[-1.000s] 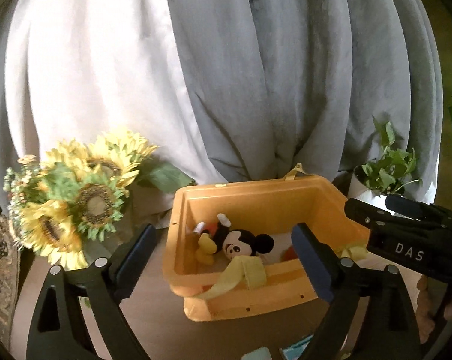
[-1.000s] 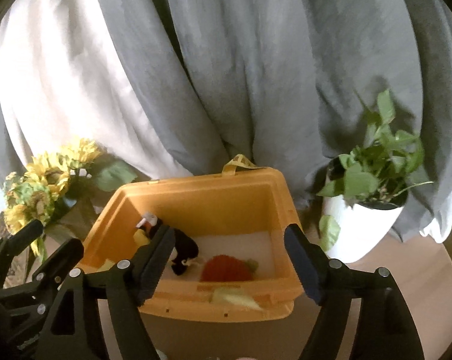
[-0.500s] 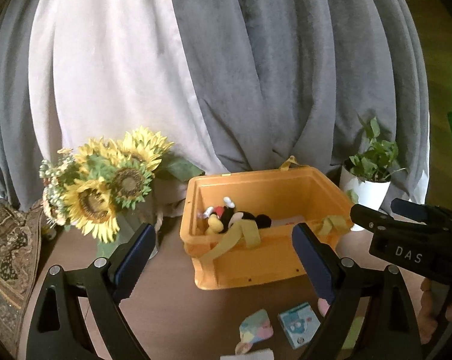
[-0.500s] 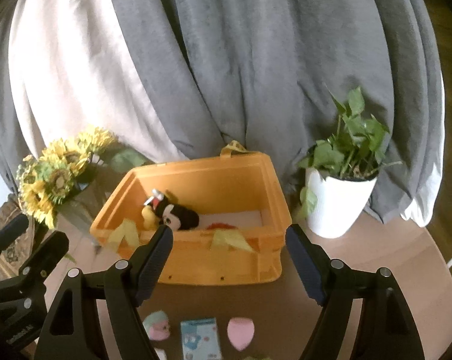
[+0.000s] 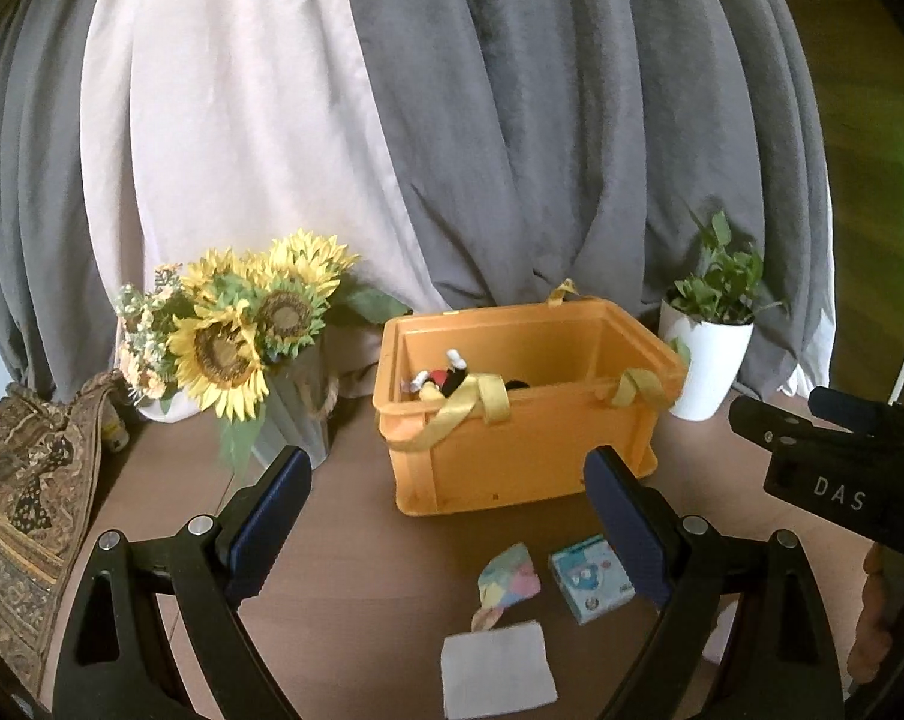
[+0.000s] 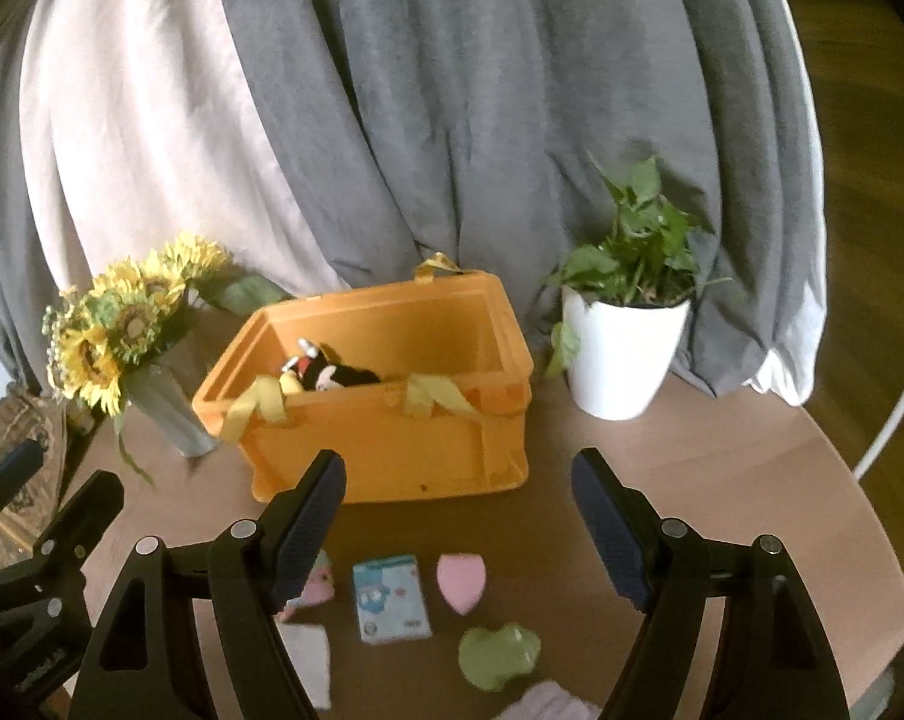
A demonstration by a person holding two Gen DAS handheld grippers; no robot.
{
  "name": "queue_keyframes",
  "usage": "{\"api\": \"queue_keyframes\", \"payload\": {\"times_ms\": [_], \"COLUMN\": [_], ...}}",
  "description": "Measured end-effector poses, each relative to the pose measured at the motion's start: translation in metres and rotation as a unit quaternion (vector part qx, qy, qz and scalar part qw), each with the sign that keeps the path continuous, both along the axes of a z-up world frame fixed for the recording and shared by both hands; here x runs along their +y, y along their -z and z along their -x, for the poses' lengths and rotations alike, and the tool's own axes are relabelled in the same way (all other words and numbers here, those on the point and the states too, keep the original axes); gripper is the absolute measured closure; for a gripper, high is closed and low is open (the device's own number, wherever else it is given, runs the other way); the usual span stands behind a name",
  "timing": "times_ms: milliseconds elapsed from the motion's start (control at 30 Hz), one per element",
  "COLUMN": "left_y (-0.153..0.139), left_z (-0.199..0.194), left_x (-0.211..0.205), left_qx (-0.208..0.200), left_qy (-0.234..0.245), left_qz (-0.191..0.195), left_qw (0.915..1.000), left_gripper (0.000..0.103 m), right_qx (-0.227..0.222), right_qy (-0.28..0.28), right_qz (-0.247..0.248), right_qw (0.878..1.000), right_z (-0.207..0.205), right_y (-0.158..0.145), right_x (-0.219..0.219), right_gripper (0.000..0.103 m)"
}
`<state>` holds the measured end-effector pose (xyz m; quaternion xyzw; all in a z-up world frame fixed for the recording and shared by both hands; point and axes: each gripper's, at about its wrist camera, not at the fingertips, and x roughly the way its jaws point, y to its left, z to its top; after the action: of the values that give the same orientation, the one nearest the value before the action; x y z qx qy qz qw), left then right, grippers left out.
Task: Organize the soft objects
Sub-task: 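Withdraw both tools from the crate back toward the remaining soft items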
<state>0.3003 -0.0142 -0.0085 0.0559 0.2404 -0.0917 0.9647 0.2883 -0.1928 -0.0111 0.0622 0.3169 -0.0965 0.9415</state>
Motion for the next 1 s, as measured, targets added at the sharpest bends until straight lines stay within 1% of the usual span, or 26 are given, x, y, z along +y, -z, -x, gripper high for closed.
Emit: {"api": "queue_keyframes", "payload": {"times_ms": [367, 533, 700, 1000], "left_y": [0.020, 0.030, 0.044, 0.070], "left_z": [0.027, 0.034, 0.035, 0.032], "left_x": [0.003, 0.003, 0.004, 0.001], "left_qx": [0.011, 0.014, 0.034, 0.069], "left_qy": [0.012, 0.014, 0.023, 0.037], "left_qz": [0.000, -0.003, 0.000, -0.002], "left_qw": [0.9999, 0.9998, 0.9991, 0.9970], "left_gripper": [0.010, 0.010, 0.010, 0.010], "right_qx": [0.008, 0.016, 0.032, 0.044], "right_qy": [0.041, 0.063, 0.072, 0.099], "right_qz": [-0.010, -0.023, -0.035, -0.038], "right_qw": [0.999, 0.998, 0.996, 0.993], "right_z": [0.041, 0.055, 0.061, 0.074], "right_y": [0.017, 0.030, 0.044, 0.065], "right_x": [0.000, -0.002, -0.004, -0.004], "right_gripper": [0.024, 0.024, 0.024, 0.024]}}
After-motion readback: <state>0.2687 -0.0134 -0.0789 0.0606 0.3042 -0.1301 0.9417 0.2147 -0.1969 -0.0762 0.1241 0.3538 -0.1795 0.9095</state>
